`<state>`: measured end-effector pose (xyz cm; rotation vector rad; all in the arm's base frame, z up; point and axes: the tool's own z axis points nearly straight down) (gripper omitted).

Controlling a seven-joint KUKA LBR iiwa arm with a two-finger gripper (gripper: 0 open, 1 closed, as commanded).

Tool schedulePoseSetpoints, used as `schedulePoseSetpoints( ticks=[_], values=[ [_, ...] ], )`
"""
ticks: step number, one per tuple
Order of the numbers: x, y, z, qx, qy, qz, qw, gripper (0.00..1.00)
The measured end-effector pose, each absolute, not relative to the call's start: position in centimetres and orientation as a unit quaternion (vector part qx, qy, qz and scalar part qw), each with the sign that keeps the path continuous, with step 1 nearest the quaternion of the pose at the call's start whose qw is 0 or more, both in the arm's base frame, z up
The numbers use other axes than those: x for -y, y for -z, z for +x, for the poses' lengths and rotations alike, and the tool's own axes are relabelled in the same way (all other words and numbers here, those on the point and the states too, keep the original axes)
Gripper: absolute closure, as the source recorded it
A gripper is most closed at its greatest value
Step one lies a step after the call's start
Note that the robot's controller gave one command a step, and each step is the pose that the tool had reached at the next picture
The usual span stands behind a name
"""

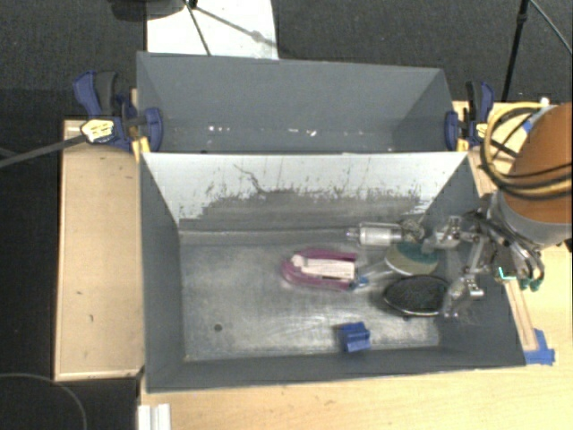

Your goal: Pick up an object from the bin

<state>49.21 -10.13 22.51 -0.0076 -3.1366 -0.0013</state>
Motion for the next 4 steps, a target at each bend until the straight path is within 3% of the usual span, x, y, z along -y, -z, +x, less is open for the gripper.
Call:
schedulePoseSetpoints(
  ticks=[1,2,3,4],
  values=[
    [13.4,-7.0,49.9,0.997,0.000,0.082,-0.003,0.00],
    [13.2,-10.2,50.4,0.997,-0.001,0.075,-0.002,0.00],
    [13.8,-11.4,50.7,0.998,0.000,0.067,-0.001,0.00],
    [14.4,-7.0,50.6,0.996,0.000,0.088,-0.001,0.00]
  ],
)
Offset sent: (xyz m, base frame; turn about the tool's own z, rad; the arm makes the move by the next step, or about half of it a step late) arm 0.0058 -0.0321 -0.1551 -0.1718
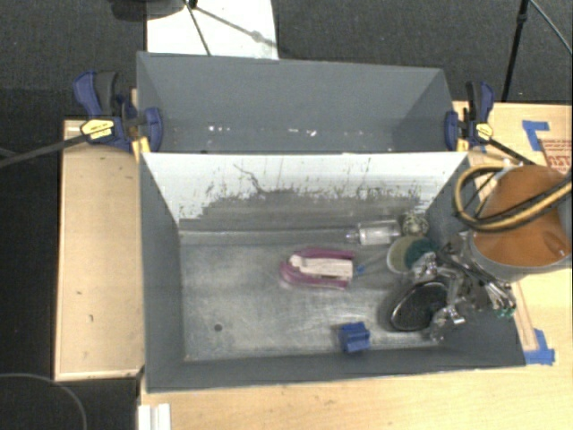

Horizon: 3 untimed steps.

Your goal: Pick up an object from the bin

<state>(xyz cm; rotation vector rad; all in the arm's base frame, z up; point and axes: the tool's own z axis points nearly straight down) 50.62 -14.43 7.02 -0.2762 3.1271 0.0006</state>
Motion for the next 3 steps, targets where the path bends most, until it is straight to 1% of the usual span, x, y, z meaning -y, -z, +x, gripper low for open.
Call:
schedulePoseSetpoints(
  ticks=[1,2,3],
  values=[
    [14.4,-7.1,50.7,-0.996,0.000,-0.089,0.001,0.00],
    [14.4,-7.3,50.8,-0.996,0.000,-0.091,0.002,1.00],
    [14.4,-8.4,50.8,-0.996,0.000,-0.093,0.002,1.00]
  ],
)
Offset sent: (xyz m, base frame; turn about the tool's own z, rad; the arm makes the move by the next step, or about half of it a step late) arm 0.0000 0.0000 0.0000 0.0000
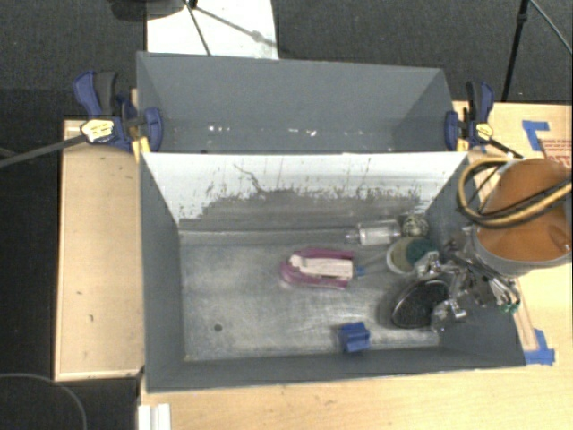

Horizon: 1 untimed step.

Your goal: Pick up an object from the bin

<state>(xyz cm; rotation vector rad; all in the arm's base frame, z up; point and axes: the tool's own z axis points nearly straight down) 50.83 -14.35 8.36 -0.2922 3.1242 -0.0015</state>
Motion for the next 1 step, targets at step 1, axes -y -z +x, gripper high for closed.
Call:
schedulePoseSetpoints(
  ticks=[1],
  values=[
    [14.37,-12.83,50.95,-0.996,0.001,-0.093,0.003,1.00]
  ],
)
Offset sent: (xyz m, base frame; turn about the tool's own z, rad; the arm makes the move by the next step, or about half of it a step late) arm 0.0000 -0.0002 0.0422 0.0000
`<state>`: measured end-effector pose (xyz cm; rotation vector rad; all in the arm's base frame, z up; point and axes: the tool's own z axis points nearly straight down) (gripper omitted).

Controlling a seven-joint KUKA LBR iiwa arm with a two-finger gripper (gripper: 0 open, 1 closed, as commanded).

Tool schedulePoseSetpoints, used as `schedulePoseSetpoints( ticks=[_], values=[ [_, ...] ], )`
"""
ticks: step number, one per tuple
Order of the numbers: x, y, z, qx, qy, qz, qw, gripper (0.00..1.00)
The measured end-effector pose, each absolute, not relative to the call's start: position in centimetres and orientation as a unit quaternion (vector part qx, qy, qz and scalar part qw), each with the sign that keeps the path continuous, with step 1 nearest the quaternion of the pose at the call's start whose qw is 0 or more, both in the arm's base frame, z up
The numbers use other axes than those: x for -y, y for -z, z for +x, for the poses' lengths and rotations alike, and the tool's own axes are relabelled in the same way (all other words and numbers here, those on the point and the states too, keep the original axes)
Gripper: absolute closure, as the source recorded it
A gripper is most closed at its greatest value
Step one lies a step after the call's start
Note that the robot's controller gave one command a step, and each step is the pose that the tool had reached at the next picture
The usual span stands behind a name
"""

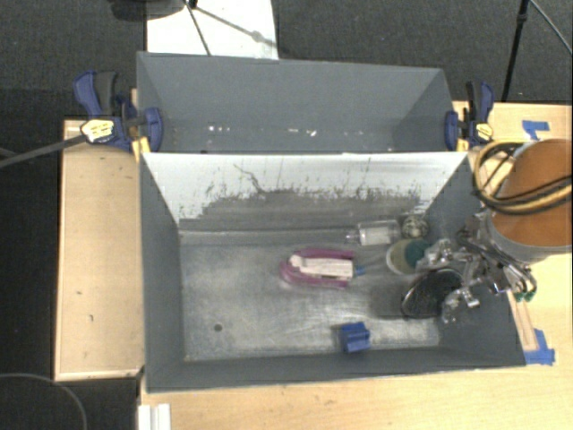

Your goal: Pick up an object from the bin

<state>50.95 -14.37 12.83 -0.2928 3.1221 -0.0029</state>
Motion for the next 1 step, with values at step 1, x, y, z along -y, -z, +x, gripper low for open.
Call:
schedulePoseSetpoints(
  ticks=[1],
  values=[
    [14.35,-14.12,51.05,-0.996,0.001,-0.094,0.002,1.00]
  ],
)
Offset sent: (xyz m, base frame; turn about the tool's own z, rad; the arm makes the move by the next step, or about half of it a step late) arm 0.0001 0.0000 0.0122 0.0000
